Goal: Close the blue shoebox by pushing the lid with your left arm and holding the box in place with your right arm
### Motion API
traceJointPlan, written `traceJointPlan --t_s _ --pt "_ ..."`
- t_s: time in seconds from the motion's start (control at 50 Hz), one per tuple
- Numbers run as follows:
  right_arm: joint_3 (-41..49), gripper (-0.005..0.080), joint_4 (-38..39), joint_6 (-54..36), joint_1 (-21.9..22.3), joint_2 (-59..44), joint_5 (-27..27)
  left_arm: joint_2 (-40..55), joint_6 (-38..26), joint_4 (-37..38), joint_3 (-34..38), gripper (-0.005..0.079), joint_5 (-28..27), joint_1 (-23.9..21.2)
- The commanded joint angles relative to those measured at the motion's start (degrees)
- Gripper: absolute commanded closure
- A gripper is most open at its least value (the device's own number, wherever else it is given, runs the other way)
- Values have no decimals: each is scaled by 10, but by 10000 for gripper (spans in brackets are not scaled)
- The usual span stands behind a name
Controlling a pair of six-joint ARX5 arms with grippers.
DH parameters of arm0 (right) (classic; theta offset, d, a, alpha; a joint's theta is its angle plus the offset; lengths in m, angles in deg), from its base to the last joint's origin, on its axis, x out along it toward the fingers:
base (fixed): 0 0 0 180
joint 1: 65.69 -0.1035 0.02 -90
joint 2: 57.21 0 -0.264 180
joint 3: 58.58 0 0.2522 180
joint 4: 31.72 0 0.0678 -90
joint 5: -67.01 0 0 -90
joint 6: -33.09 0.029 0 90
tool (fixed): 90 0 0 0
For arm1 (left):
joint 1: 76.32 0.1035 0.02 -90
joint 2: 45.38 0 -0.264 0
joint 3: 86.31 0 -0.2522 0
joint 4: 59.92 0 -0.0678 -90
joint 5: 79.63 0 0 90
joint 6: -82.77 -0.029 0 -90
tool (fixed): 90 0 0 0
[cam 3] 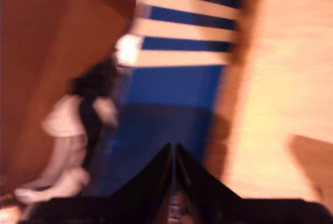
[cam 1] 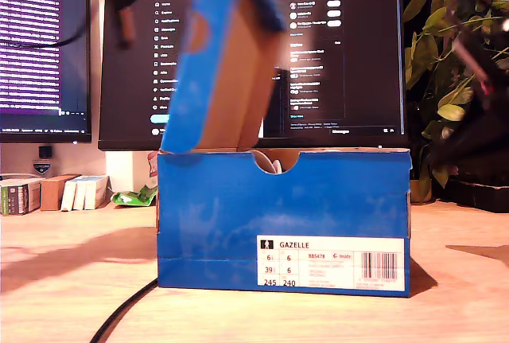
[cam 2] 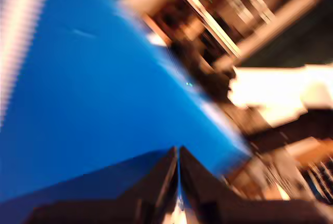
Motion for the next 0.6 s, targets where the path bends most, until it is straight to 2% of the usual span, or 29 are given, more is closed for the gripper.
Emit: traceJointPlan --t_s 0.0,0.2,0.42,0.58 --pt "-26 763 2 13 7 -7 24 -4 -5 -2 -3 761 8 8" --pt "-74 763 -16 59 18 -7 105 -4 -45 46 -3 761 78 45" --pt "-99 763 -49 60 18 -7 153 -4 -94 115 -3 761 83 80" --pt "-99 763 -107 57 1 -7 160 -4 -122 133 -3 761 98 91"
